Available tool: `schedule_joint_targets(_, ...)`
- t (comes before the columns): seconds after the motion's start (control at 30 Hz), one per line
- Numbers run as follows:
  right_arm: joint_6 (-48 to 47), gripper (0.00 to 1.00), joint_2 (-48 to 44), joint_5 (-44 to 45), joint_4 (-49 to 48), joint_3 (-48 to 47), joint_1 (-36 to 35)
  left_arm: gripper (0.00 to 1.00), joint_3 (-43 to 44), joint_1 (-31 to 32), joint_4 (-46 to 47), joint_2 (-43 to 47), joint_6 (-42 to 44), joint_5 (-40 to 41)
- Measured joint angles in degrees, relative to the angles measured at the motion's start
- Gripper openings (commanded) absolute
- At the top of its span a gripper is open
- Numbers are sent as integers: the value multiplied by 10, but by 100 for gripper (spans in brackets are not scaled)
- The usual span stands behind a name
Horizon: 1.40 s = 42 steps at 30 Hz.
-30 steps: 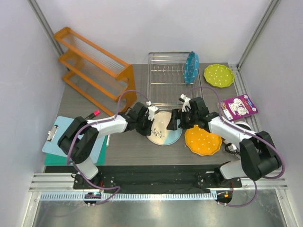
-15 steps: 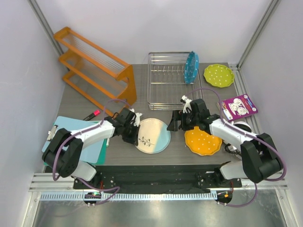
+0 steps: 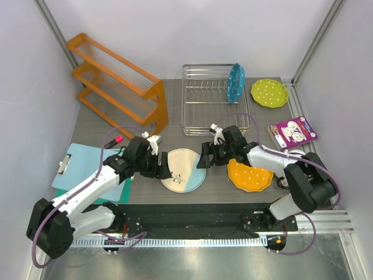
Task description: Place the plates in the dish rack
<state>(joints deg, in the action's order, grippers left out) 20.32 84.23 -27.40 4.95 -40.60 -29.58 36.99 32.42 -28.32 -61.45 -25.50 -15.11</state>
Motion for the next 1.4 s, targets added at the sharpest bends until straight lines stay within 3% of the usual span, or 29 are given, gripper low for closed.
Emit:
schedule_joint_targets(0.2, 9, 90, 63, -10, -26, -22, -17, 63, -17, -14, 12, -2, -54, 33)
schedule_joint_targets(0.43, 19, 90, 68, -9, -54, -24, -15, 52, -33, -43, 31, -75, -92, 54)
schedule_joint_targets(0.63, 44, 90, 90, -64, -113, -6, -12, 30, -38, -66, 78, -129, -121, 42)
schedule_joint_targets(0.73, 52, 89, 107, -103, -140, -5, -8, 4, -40, -72, 91, -141, -125, 35)
schedule_joint_targets(0.77, 55, 88, 111, -113, -148, -3, -4, 0, -43, -77, 90, -141, -128, 36)
schedule_joint_targets(1.03, 132, 81, 149, -179, -278, 27, 26, 0, -53, -90, 92, -134, -150, 21)
schedule_joint_targets(1.3, 153, 78, 148, -178, -299, 42, 26, 0, -86, -92, 129, -105, -163, 18)
schedule_joint_targets(1.4, 164, 67, 147, -184, -301, 47, 26, 0, -91, -94, 137, -105, -162, 10)
